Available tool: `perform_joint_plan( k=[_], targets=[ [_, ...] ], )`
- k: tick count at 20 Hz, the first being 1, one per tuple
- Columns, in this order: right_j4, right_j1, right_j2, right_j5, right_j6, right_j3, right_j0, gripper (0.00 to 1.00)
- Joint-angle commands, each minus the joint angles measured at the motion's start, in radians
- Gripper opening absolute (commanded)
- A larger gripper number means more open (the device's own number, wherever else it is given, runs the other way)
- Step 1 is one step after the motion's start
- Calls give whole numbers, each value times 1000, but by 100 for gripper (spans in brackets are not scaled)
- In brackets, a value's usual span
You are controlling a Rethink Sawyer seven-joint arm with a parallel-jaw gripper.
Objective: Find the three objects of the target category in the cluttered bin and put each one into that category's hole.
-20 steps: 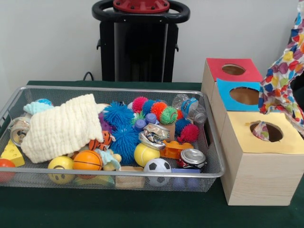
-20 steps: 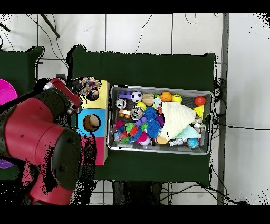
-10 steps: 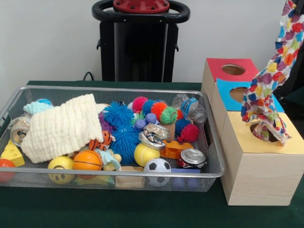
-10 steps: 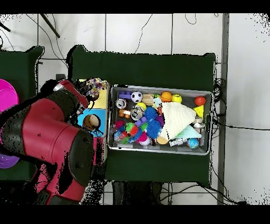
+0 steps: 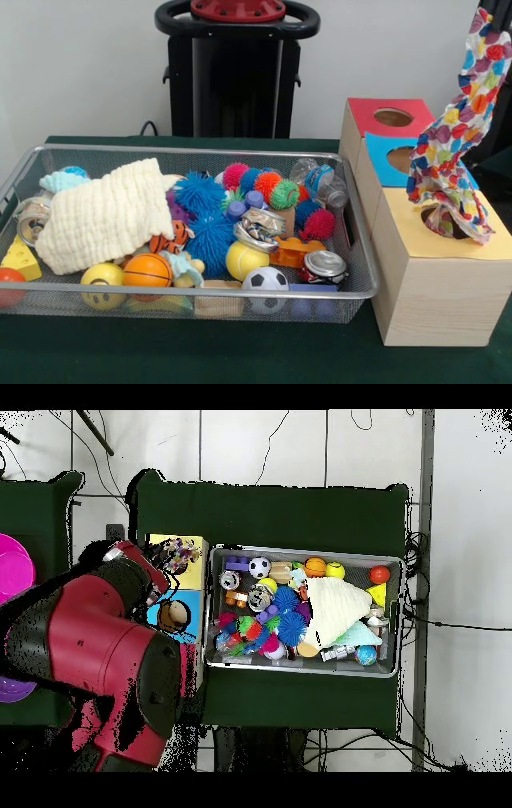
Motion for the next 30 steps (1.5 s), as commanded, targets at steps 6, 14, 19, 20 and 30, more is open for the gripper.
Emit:
perform_joint_plan(
  k=[6,14,19,20,30],
  targets=[
    [26,0,151,4,221,110,-31,0],
    [58,-30,219,-85,207,165,-60,0],
    [65,-48,260,-126,192,196,-84,0],
    [63,-47,258,-124,196,195,-83,0],
    [56,-49,283,-185,200,198,-94,0]
  ],
)
